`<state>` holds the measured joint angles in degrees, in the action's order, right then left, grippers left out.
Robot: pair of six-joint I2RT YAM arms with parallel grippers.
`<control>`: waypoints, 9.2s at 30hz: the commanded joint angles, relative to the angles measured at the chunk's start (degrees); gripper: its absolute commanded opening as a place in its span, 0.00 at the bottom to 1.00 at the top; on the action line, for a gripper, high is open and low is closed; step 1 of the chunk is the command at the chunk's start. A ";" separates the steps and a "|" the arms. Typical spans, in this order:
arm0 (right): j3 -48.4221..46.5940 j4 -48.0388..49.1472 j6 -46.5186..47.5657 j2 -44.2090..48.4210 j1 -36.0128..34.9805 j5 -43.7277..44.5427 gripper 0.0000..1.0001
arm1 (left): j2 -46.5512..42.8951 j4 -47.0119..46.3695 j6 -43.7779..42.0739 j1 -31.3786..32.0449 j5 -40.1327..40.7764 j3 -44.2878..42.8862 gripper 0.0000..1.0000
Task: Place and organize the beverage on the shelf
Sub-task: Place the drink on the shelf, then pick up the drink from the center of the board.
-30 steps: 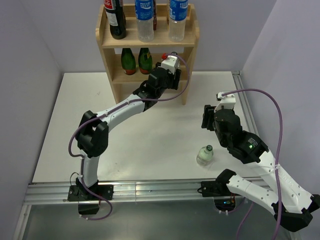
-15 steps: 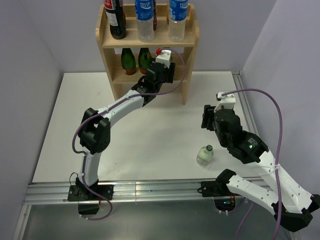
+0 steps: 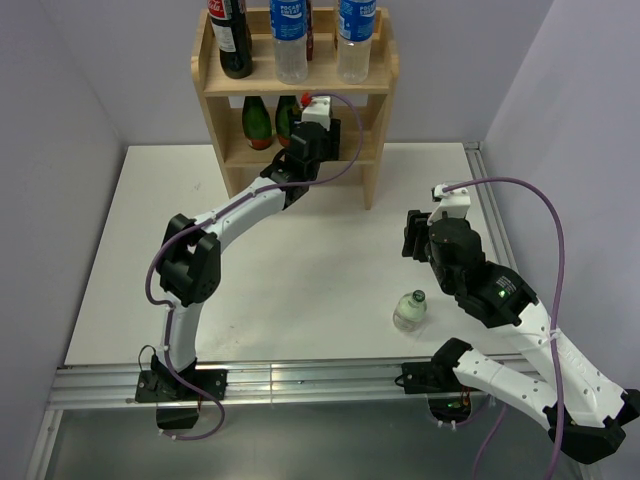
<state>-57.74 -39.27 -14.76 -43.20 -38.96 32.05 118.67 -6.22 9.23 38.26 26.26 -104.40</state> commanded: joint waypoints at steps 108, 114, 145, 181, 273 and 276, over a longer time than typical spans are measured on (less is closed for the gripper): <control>0.61 3.49 1.14 1.19 0.38 -2.78 0.64 | -4.33 2.00 5.53 -4.07 0.81 5.00 0.87; 0.52 3.49 1.23 0.84 0.38 -3.05 0.64 | -4.76 2.79 5.18 -3.46 0.63 5.78 0.91; 1.22 3.49 -4.74 -3.29 0.38 -0.34 0.79 | -26.19 6.04 14.93 0.32 3.18 24.85 0.99; 3.68 -27.78 -30.85 -5.93 0.38 -9.46 0.69 | -48.63 18.44 27.06 7.08 -3.59 50.96 1.00; -37.19 -41.51 -14.86 -28.79 -19.31 -10.35 0.04 | -28.32 -50.30 -12.67 34.86 -15.54 63.10 0.00; -35.79 -38.35 -14.33 -26.77 -19.31 -10.00 0.22 | -29.11 -50.03 -11.70 34.86 -14.14 62.57 0.00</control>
<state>-93.30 -80.07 -29.12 -73.49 -57.93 19.40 90.67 -53.63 -4.12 72.75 10.50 -38.63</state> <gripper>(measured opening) 0.393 0.707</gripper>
